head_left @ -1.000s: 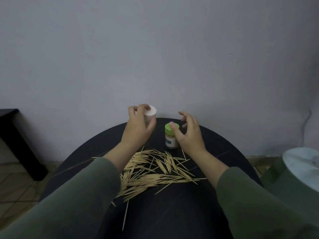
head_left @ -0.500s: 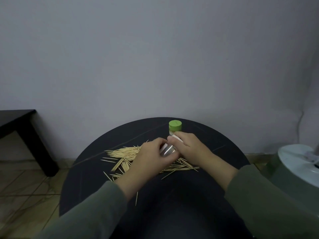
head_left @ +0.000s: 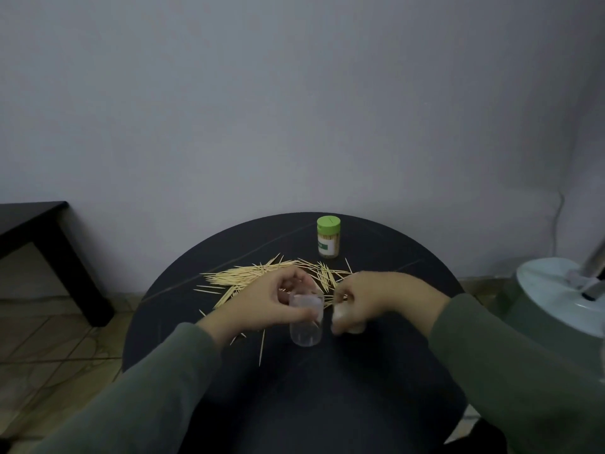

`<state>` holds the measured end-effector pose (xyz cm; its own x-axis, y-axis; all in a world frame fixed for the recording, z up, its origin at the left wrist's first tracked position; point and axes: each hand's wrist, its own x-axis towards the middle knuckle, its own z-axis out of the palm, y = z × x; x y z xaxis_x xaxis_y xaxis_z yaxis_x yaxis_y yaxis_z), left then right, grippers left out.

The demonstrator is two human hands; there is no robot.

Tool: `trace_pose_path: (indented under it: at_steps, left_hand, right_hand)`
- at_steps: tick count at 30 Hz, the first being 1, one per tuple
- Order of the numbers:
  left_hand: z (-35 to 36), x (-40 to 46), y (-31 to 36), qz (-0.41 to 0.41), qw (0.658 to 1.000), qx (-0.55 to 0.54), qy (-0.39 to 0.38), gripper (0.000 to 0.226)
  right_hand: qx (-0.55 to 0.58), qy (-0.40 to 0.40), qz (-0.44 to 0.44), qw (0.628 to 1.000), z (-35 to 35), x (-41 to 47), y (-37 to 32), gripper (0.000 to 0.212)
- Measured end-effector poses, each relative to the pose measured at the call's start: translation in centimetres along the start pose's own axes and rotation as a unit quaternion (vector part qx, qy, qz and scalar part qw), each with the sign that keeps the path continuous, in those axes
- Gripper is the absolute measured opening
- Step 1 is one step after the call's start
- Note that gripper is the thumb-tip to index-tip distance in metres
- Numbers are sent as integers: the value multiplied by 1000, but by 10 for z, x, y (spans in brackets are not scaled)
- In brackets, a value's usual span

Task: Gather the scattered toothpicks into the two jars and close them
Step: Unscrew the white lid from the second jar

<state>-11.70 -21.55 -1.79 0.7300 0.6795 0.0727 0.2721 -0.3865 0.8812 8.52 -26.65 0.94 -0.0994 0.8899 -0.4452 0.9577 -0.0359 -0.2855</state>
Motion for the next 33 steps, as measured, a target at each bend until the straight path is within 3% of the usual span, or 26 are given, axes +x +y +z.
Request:
trace_pose_path:
  at_steps: [6, 10, 14, 17, 19, 22, 24, 33]
  left_hand:
    - [11, 2, 1, -20, 996, 43, -80, 52]
    - [8, 2, -3, -3, 997, 28, -73, 53]
    - [3, 5, -3, 2, 996, 40, 74, 39]
    - [4, 13, -17, -20, 978, 124, 167, 11]
    - [3, 16, -29, -14, 965, 218, 148, 12]
    - [7, 24, -37, -29, 941, 329, 72, 47]
    - [13, 28, -38, -50, 930, 360, 64, 59]
    - [19, 39, -43, 4, 906, 415, 81, 34]
  right_hand:
    - [-102, -47, 77, 991, 6, -5, -7, 68]
    - [-105, -63, 88, 989, -5, -12, -3, 80]
    - [-29, -38, 90, 995, -15, -9, 12, 56]
    - [12, 49, 92, 994, -11, 4, 23, 36]
    - [1, 95, 112, 989, -8, 13, 26, 38]
    - [-14, 103, 133, 986, -4, 26, 26, 57]
    - [-4, 103, 129, 986, -2, 33, 25, 60]
    - [36, 162, 49, 985, 4, 44, 30, 26]
